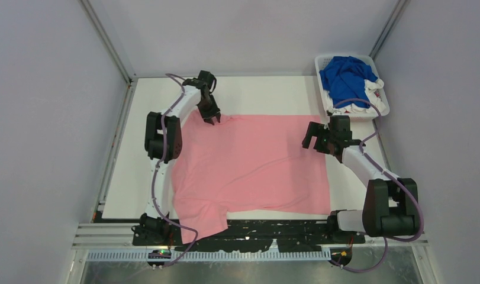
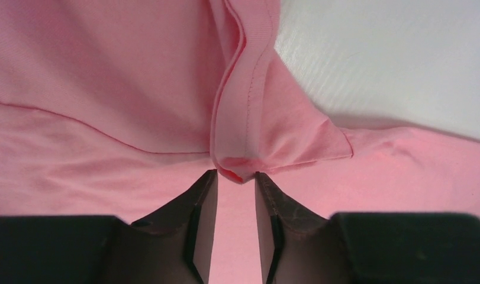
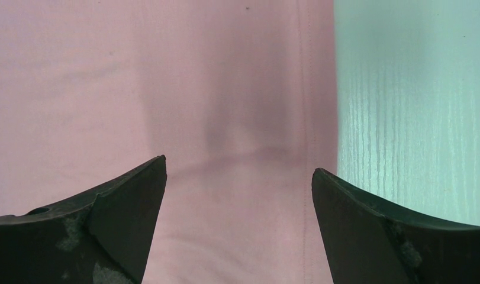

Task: Fold and stack the t-shirts
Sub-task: Flatten out the tshirt

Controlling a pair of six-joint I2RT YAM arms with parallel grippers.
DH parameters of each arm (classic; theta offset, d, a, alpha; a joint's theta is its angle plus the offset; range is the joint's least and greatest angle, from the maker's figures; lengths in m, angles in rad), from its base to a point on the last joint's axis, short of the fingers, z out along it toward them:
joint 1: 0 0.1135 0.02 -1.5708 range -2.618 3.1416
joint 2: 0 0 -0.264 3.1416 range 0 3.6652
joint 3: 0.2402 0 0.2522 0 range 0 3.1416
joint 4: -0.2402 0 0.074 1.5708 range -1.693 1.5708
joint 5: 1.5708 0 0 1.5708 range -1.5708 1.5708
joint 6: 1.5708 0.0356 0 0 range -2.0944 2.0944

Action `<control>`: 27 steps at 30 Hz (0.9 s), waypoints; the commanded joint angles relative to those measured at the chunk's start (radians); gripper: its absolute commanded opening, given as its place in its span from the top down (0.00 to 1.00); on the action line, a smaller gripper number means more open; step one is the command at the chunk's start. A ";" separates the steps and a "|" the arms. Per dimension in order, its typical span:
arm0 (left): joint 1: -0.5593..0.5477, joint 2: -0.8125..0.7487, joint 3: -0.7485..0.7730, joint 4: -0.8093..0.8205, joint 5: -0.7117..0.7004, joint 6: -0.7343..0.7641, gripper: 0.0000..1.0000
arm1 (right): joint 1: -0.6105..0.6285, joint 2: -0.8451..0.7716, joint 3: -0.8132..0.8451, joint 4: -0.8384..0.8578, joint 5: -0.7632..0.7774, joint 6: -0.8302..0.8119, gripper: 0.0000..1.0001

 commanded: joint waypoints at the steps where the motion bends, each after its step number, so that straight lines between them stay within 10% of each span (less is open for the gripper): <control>1: 0.000 0.017 0.066 -0.036 0.020 0.024 0.74 | -0.003 -0.044 0.011 0.009 0.024 -0.020 0.00; 5: -0.001 0.019 0.073 -0.027 0.010 0.030 1.00 | -0.003 -0.049 0.008 0.007 0.024 -0.022 0.00; 27: 0.007 0.042 0.219 0.057 0.060 0.089 1.00 | -0.003 -0.080 -0.001 0.025 0.054 -0.034 0.00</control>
